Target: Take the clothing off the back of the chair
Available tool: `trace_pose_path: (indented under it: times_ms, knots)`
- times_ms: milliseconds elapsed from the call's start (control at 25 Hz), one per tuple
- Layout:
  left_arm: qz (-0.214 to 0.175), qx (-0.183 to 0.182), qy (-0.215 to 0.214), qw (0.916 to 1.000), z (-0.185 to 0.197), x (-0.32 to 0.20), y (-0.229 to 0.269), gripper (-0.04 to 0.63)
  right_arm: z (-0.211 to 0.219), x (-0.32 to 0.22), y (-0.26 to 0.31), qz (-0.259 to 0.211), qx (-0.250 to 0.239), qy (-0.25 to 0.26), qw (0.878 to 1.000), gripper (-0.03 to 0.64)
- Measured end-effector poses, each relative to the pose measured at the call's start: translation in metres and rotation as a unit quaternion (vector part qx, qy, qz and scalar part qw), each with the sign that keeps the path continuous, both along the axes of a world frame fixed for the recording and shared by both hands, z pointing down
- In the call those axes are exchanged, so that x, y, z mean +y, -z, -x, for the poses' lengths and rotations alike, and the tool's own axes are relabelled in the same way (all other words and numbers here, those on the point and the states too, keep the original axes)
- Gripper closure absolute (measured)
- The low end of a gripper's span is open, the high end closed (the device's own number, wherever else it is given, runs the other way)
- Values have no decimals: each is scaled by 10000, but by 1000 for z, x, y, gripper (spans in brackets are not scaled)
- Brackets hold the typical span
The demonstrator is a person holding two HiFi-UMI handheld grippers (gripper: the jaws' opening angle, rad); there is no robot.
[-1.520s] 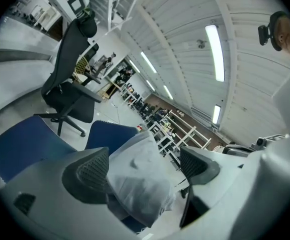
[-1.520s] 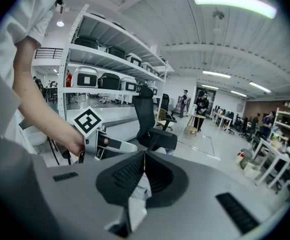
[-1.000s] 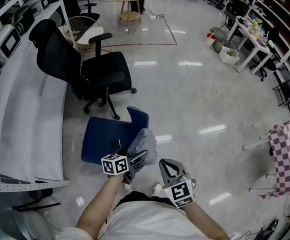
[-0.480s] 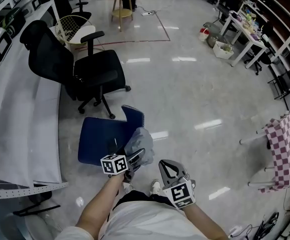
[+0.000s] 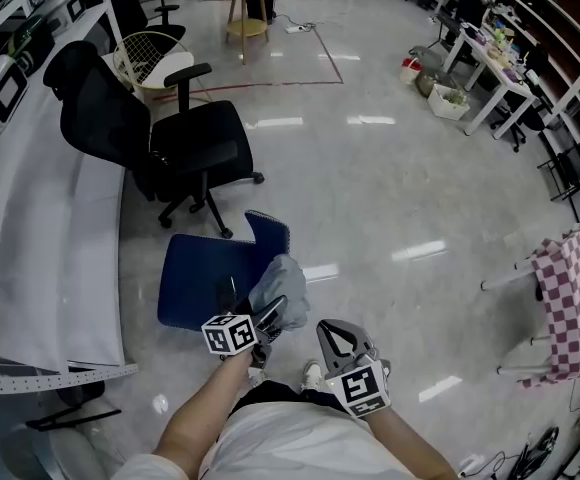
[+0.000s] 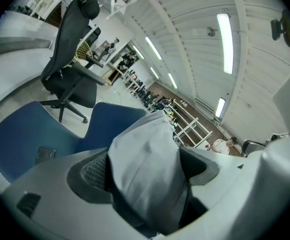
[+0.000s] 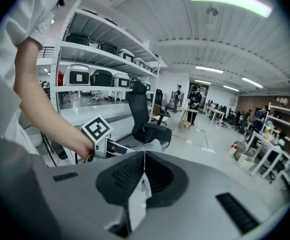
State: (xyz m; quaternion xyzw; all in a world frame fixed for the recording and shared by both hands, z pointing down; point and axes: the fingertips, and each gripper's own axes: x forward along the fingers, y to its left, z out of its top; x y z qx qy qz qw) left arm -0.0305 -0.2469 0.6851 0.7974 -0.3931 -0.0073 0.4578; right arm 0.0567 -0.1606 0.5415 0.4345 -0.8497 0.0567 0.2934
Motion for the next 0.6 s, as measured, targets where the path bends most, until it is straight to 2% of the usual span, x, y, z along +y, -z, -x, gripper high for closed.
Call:
trace_pose_path:
  times_ms: [200,440,600]
  knots:
    - [-108,215,82,9997,2,4,10,318,3,0,1,-25,-60,46,10000,600]
    - [-306,70,244,9992,9,9,22,505,3,5,6,-79,-148,180,9997,600]
    - [-444,25,309,9985,13,10,32,545,5,8,9,-101,-198,266,9994,600]
